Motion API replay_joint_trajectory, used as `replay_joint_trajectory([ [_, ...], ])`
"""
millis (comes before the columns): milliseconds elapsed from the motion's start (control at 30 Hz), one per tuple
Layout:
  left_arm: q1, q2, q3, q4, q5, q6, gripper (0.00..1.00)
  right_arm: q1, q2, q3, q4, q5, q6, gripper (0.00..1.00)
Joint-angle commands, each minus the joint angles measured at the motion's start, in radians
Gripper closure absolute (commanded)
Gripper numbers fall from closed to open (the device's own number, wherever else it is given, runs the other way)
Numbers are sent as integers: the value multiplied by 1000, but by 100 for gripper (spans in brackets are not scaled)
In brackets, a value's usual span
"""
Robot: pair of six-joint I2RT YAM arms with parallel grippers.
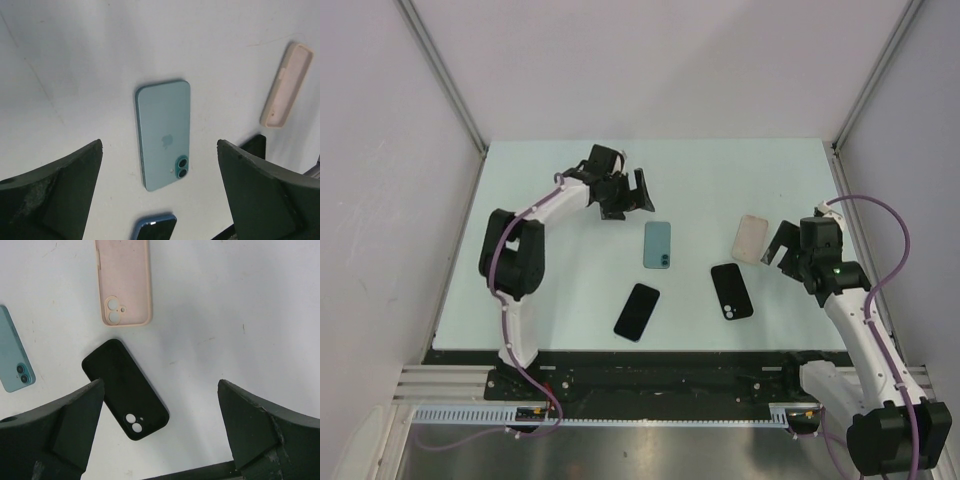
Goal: Take the phone out of the phone case
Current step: Place the phone at the center of the board, then reset both arms
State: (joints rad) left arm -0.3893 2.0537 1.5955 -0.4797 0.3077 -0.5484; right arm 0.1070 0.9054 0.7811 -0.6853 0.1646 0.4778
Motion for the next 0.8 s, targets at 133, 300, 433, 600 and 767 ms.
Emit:
replay_joint_trajectory([
  [133, 7, -361, -149, -23, -45, 76, 0, -4, 7, 52, -31, -22, 25, 0],
  [300, 6, -553, -329, -23, -59, 113, 0, -4, 4, 52, -11, -28, 24, 0],
  [433, 6, -700, -463, -23, -78, 123, 0, -6, 7, 53, -7, -25, 30, 0],
  [600, 6, -868, -621, -23, -85, 114, 0, -4, 16, 53, -3, -27, 36, 0],
  [767, 7, -948, -690, -23, -99, 107, 0, -4, 16, 53, -2, -14, 41, 0],
])
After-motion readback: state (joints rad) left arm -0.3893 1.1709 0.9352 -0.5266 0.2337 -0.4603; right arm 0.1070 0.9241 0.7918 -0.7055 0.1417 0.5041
